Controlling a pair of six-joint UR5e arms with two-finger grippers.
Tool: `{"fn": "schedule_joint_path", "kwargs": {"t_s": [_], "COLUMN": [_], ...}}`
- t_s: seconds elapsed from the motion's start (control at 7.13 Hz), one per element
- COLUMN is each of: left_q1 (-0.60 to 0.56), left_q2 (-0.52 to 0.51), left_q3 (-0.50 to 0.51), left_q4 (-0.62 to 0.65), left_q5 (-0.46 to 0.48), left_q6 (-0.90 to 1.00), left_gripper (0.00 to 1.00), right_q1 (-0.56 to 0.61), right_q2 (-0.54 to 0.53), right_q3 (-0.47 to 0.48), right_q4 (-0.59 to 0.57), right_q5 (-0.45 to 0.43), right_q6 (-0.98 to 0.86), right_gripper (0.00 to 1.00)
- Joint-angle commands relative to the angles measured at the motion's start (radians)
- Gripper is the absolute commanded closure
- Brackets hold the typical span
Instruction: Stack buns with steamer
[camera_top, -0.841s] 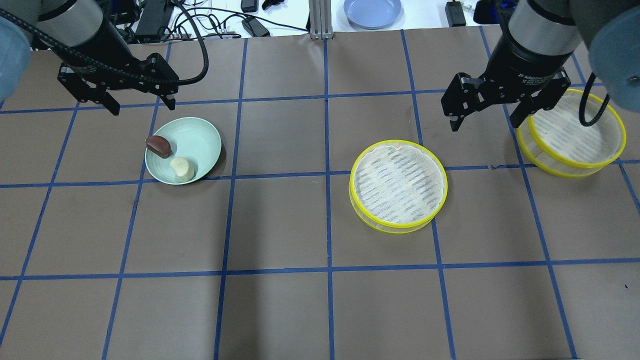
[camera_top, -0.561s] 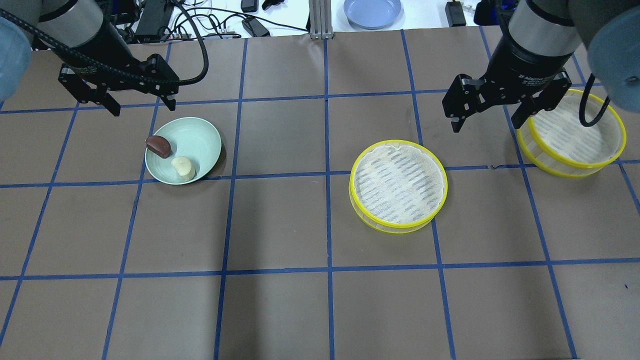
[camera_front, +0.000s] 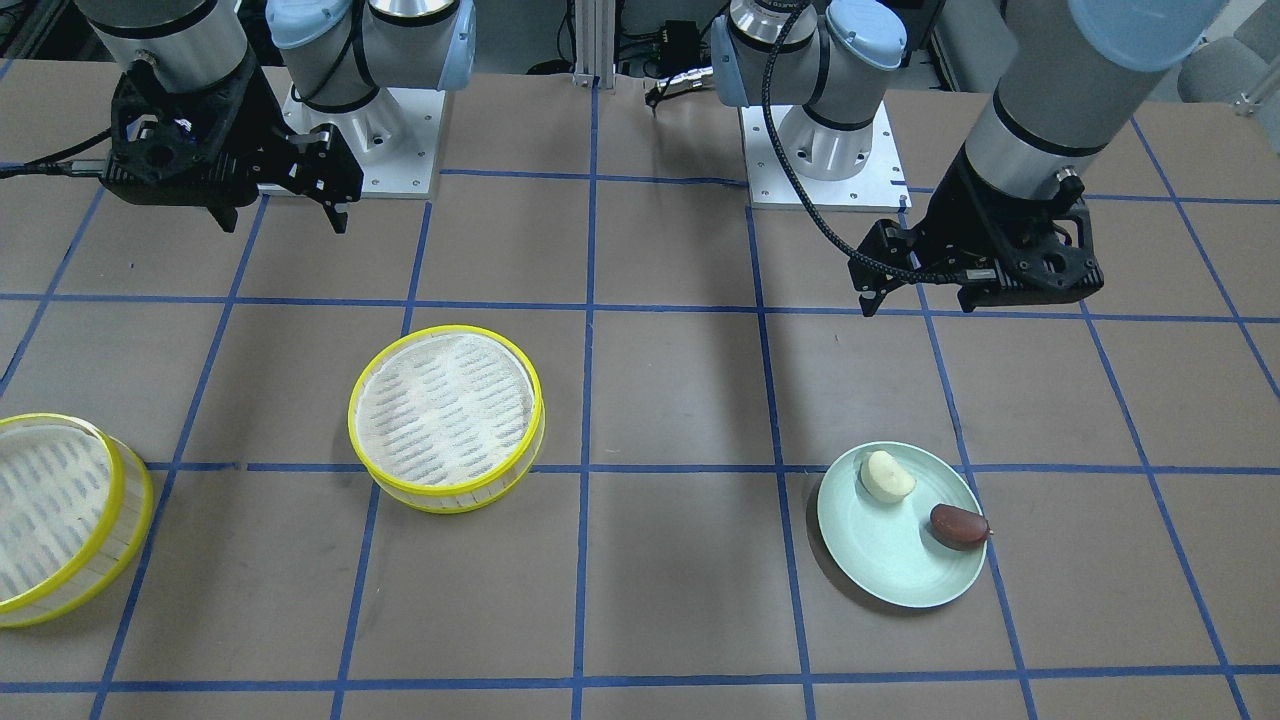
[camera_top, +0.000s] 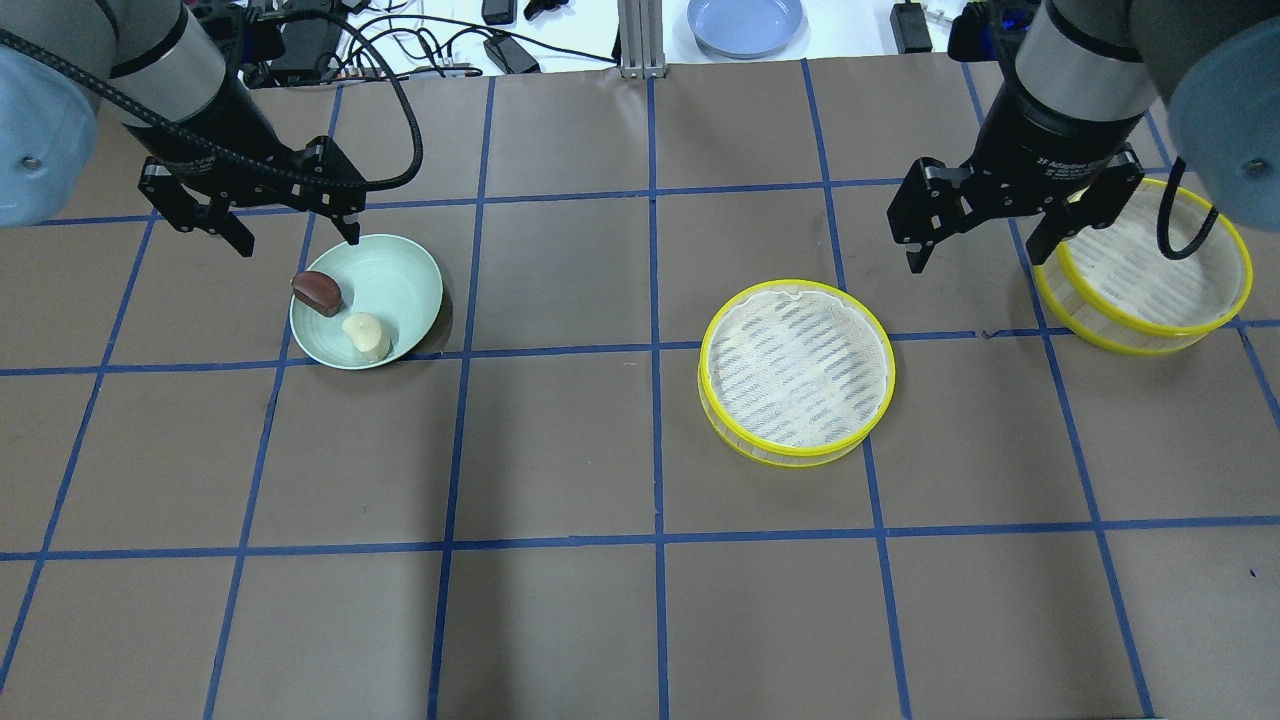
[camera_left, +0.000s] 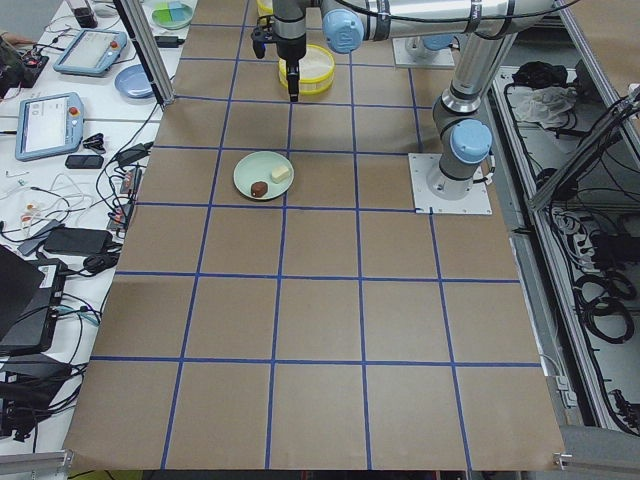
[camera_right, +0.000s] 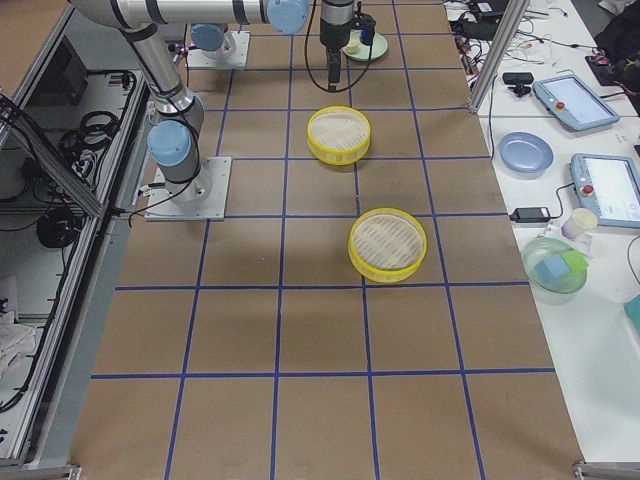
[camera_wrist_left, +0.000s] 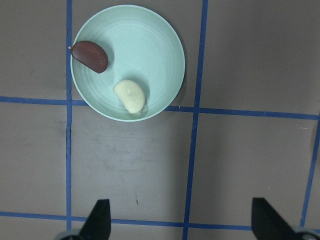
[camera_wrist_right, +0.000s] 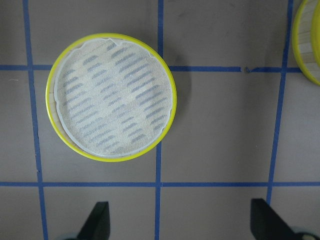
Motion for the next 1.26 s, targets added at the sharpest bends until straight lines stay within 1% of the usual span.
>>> {"fn": "schedule_joint_path", "kwargs": {"t_s": [0.0, 0.14, 0.28, 0.42, 0.56, 0.7, 0.84, 0.98, 1.12], "left_q1": [0.01, 0.012, 0.017, 0.018, 0.029, 0.043, 0.059, 0.09, 0.104], "left_q2": [-0.05, -0.083, -0.123, -0.15, -0.189, -0.243, -0.284, -0.327, -0.361], "left_q3": [-0.047, -0.099, -0.132, -0.143, -0.144, -0.146, -0.146, -0.144, -0.138], "left_q4": [0.092, 0.225, 0.275, 0.274, 0.274, 0.273, 0.271, 0.277, 0.279], "left_q5": [-0.003, 0.0, 0.005, 0.01, 0.011, 0.011, 0.013, 0.011, 0.002], "left_q6": [0.039, 0.091, 0.139, 0.179, 0.187, 0.179, 0.177, 0.171, 0.168], "left_gripper": [0.0, 0.0, 0.0, 0.0, 0.0, 0.0, 0.0, 0.0, 0.0], "right_q1": [-0.001, -0.009, -0.012, -0.01, -0.012, -0.033, -0.103, -0.191, -0.276], "right_q2": [-0.003, -0.001, 0.009, 0.043, 0.139, 0.19, 0.231, 0.288, 0.331], "right_q3": [0.003, -0.003, -0.006, 0.0, 0.0, 0.003, 0.006, 0.006, 0.004], "right_q4": [0.06, 0.083, 0.083, 0.077, 0.015, -0.059, -0.075, -0.166, -0.242], "right_q5": [-0.026, -0.029, -0.009, -0.003, -0.014, -0.021, -0.015, -0.026, -0.058], "right_q6": [0.006, 0.008, 0.008, 0.009, 0.003, -0.03, -0.107, -0.271, -0.411], "right_gripper": [0.0, 0.0, 0.0, 0.0, 0.01, 0.0, 0.0, 0.0, 0.0]}}
